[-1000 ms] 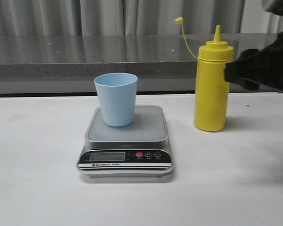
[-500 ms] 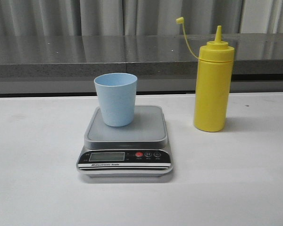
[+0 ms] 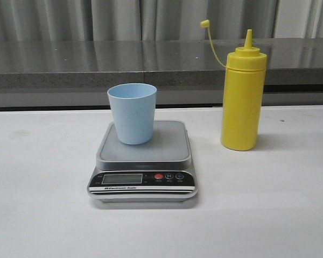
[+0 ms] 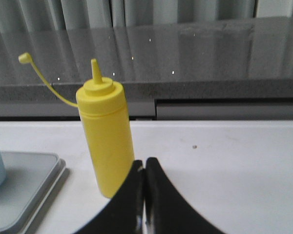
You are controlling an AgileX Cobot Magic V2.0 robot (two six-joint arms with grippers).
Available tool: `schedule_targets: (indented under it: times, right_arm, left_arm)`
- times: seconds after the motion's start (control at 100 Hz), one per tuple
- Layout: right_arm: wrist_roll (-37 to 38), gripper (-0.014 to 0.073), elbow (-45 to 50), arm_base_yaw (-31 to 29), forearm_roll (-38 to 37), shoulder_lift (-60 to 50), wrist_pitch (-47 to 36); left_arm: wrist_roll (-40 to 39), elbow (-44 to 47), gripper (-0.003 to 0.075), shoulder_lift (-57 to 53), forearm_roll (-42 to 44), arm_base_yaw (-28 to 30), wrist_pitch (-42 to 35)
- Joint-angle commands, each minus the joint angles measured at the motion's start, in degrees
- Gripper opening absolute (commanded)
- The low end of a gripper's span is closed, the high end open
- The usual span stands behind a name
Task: Pour seasoning into cup on scale with both arms
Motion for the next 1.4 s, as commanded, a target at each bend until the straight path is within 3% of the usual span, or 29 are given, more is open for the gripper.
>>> schedule_targets:
  times: [0.0,0.62,0.78,1.12,1.39]
  right_arm:
    - [-0.6,-0.0068,-0.3,-1.2,-0.3,-3.7,-4.6]
    - [-0.6,-0.0068,7.0,-4.9,-3.4,-24.0,-3.6]
    - [-0.6,-0.0068,7.0,-8.2,-2.9,-29.5,2.4]
    - [-0.6,-0.0068,7.0,-9.3,-3.4,-43.8,26.6]
    - [-0.6,-0.0068,7.0,-9.4,-3.4,-43.4,28.4]
  left_arm:
    - [-0.6,-1.4,-0.0020,0.5,-0.6,0.0,-4.3]
    - [-0.6,-1.4,-0.0020,0.5,-0.6,0.0,-4.3]
    - [-0.6,-1.4,-0.0020,0.5,-0.6,0.0,-4.3]
    - [-0.6,-1.4,-0.0020,0.5,-0.6,0.0,-4.3]
    - [-0.6,-1.4,-0.0020,0.3,-0.6,0.0,-4.4]
